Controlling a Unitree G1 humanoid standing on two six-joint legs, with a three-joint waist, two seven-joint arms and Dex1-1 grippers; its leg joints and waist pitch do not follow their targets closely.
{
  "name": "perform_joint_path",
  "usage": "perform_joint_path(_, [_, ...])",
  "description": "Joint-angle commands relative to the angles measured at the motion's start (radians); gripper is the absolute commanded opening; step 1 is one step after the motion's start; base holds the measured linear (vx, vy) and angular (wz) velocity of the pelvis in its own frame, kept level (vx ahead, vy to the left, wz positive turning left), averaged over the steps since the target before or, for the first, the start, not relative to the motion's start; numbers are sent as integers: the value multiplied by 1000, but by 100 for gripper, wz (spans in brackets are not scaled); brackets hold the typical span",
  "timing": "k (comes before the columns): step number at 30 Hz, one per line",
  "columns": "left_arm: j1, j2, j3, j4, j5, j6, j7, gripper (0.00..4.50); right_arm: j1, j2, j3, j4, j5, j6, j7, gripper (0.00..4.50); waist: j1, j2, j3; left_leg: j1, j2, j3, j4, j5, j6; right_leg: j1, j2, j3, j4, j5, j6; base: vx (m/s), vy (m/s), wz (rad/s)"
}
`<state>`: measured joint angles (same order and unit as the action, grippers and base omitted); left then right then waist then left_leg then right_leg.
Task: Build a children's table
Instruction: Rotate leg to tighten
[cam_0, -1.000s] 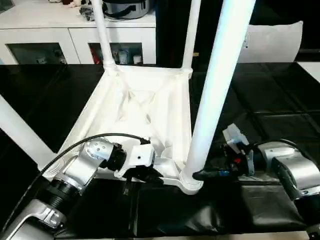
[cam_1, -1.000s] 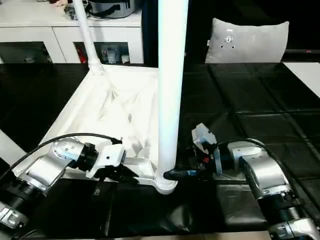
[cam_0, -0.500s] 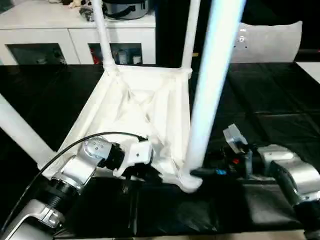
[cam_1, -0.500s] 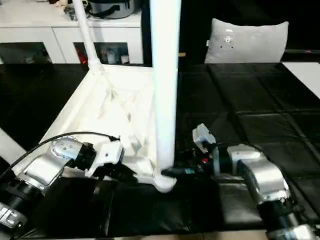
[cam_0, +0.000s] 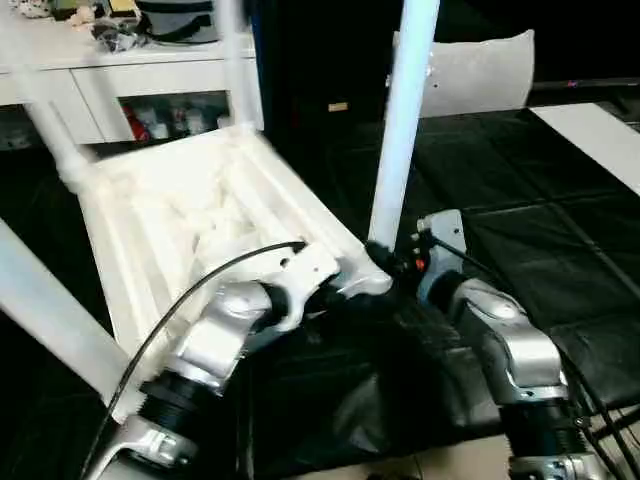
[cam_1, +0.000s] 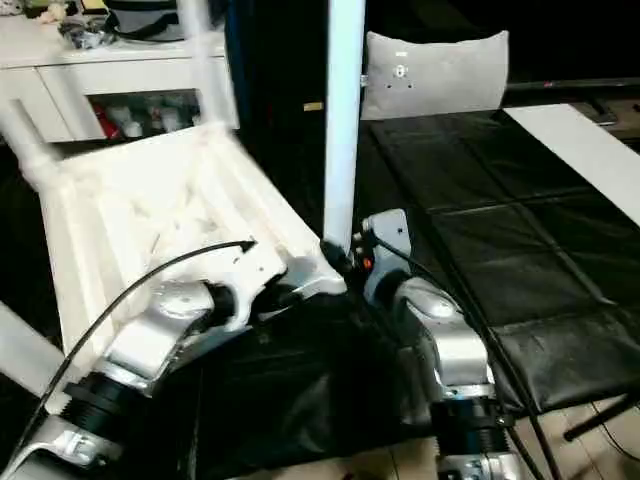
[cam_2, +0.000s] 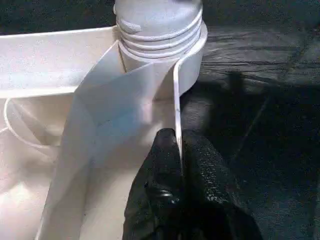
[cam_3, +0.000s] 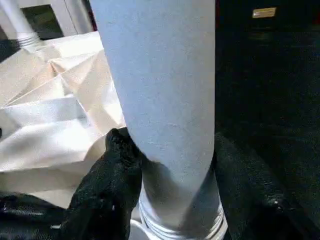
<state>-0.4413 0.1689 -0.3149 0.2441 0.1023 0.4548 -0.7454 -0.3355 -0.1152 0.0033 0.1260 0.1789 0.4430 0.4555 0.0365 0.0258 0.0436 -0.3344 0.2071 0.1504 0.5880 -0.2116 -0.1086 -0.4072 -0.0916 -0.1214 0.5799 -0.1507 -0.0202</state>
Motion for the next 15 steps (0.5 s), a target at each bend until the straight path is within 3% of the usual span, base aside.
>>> perform_joint_path(1, [-13,-45,-63,-75,-43,-51,-28,0,-3,17,28,14,1,-2,-1,264,10,-17,-61,-22,1,10,-64,-137,72,60,-46,41,-88,-444,-63,0,0,0])
perform_joint_path(7, [-8,2,-55,-80,-22,-65,-49,0,20,-13,16,-18,13,-16,33,316,26,-14,-68,-22,10,11,-62,-69,81,64,-46,51,-62,-269,-129,0,0,0])
perform_joint_path(11, [6,55,-56,-89,-40,-103,-123,0,39,-95,9,-39,44,-28,139,352,34,-13,-75,-28,10,11,-54,-18,107,67,-46,53,-45,-159,-175,0,0,0])
perform_joint_path(12, [9,71,-59,-89,-46,-120,-148,0,41,-122,6,-38,56,-34,183,361,37,-7,-70,-28,9,13,-54,-32,112,65,-45,52,-51,-174,-176,0,0,0])
perform_joint_path(15, [13,112,-68,-91,-66,-160,-220,0,32,-197,-9,-25,85,-49,292,390,49,-10,-67,-24,11,15,-57,-81,102,64,-48,52,-60,-255,-156,0,0,0])
